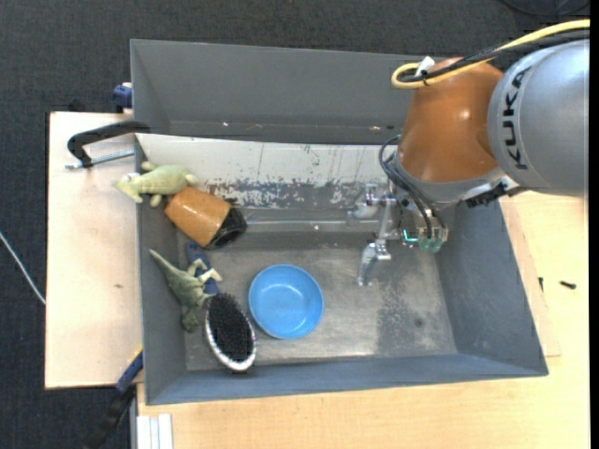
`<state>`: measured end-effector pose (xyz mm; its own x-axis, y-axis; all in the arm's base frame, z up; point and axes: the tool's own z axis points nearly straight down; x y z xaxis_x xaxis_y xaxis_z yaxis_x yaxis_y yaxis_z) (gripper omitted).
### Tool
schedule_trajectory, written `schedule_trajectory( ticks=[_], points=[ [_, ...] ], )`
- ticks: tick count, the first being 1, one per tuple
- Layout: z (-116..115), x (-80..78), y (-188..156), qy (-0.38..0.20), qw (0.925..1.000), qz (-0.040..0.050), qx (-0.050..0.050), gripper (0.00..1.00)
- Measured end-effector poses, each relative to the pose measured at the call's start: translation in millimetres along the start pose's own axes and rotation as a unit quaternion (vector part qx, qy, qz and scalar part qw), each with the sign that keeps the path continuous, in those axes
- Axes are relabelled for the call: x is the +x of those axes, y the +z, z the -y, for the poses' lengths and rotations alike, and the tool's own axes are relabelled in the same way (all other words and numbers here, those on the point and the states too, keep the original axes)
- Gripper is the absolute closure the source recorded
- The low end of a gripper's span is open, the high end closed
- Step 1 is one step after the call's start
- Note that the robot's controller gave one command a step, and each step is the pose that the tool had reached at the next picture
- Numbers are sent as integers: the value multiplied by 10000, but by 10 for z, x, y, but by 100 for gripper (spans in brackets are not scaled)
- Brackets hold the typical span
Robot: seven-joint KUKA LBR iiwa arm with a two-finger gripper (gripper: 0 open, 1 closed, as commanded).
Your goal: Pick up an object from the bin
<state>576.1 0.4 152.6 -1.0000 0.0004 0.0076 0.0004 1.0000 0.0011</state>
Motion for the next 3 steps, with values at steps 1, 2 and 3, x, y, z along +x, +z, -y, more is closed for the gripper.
schedule_trajectory(
  ticks=[1,2,3],
  points=[
    [-657,429,810,-1147,9934,63,9,0],
    [-1332,195,808,-1593,9872,94,-1,0],
    [-1950,24,711,-1433,9897,16,47,0]
  ],
)
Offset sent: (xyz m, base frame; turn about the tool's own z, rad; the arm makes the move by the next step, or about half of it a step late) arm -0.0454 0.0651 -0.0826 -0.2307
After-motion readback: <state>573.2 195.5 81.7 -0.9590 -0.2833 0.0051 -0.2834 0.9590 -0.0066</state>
